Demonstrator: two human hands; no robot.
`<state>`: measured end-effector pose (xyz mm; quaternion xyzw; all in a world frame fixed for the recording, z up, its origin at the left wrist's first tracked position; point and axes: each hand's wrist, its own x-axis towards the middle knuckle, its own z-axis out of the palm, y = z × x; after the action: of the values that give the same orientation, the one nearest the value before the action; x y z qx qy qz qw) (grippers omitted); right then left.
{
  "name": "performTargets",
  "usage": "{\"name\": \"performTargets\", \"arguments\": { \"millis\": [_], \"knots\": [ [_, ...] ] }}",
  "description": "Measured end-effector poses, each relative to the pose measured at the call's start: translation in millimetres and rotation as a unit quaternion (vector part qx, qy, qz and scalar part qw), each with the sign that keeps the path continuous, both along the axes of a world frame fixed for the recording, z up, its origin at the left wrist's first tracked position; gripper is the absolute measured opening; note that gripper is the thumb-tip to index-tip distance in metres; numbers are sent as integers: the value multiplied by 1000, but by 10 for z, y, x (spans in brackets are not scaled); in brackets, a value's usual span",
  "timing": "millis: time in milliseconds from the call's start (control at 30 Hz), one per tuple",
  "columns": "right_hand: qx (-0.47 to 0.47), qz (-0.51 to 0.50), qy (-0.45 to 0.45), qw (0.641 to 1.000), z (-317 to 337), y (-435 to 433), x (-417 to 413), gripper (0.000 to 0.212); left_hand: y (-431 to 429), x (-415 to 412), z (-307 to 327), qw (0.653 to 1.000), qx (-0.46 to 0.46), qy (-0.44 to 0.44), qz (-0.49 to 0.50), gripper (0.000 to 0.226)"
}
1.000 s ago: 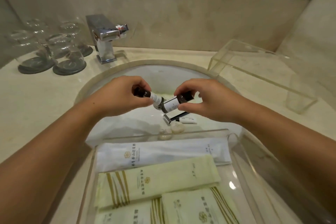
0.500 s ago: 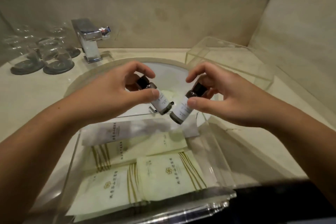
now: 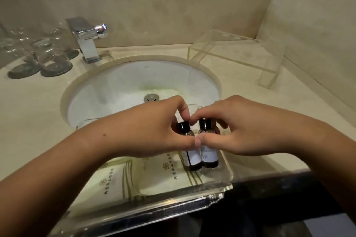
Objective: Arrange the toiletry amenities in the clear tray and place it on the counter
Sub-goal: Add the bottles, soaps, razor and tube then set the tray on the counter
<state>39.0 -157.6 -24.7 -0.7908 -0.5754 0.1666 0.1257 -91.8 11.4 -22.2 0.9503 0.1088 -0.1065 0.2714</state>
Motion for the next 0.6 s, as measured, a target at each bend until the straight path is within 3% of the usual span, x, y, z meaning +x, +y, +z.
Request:
{"name": "performTargets", "arguments": {
  "millis": [167,400,600],
  "knots": [
    [-8,-4,-22,1000,-38,-39,-78,49,-93,-25,-64,998,51,-23,4,48],
    [-15,-23,-47,999,-132,-91,-57,59,-60,-329,-136,993,96,-62,-18,69],
    [5,18,-40,999,-93,-145,-156,80,120,-845,-224,987,119,-99,-48,52]
  ]
}}
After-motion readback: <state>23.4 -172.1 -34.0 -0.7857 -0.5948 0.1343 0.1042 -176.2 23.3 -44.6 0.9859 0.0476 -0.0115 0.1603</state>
